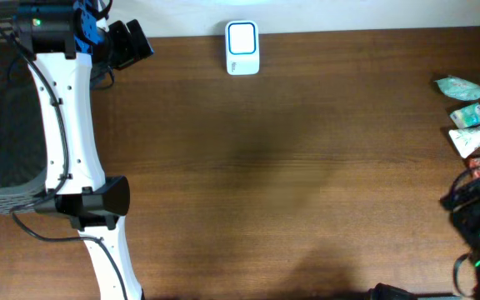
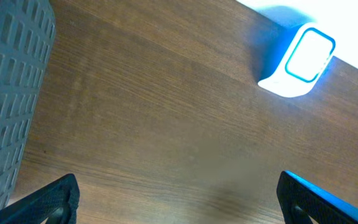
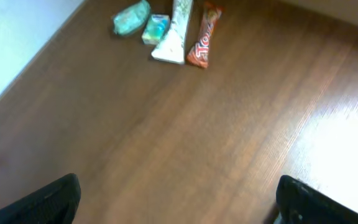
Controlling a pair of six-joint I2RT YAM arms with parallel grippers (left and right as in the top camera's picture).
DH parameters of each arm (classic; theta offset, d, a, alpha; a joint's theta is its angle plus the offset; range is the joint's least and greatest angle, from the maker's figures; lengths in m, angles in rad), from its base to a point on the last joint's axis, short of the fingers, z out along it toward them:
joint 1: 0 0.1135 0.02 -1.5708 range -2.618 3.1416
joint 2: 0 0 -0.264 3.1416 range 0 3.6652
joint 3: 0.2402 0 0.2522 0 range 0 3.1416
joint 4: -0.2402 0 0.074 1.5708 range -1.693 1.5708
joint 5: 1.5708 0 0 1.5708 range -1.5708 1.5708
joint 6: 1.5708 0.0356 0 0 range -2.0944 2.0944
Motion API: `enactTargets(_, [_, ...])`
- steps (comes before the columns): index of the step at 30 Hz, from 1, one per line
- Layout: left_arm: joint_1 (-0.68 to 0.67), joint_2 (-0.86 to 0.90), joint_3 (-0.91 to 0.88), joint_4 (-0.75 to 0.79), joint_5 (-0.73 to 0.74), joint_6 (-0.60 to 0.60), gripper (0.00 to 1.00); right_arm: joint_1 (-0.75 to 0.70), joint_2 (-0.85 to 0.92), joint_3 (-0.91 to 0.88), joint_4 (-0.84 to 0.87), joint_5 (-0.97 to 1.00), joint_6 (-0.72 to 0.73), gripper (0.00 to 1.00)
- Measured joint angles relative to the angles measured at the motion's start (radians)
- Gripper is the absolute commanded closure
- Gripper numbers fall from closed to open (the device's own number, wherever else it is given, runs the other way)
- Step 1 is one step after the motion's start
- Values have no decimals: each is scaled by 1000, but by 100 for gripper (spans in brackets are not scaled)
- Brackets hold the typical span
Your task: Scan the item barcode
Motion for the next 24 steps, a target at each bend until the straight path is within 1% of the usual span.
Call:
enactTargets(3, [0, 0, 0, 0, 0, 0, 1, 0, -92, -124, 4, 0, -6, 1])
enactTargets(5, [0, 0, 0, 0, 0, 0, 1, 0, -95, -139, 4, 0, -7, 1])
enactTargets(21, [0, 0, 0, 0, 0, 0, 1, 0, -94, -152, 4, 0, -8, 1])
enactTargets(24, [0, 0, 0, 0, 0, 0, 1, 42, -96, -168, 18, 2, -11, 1])
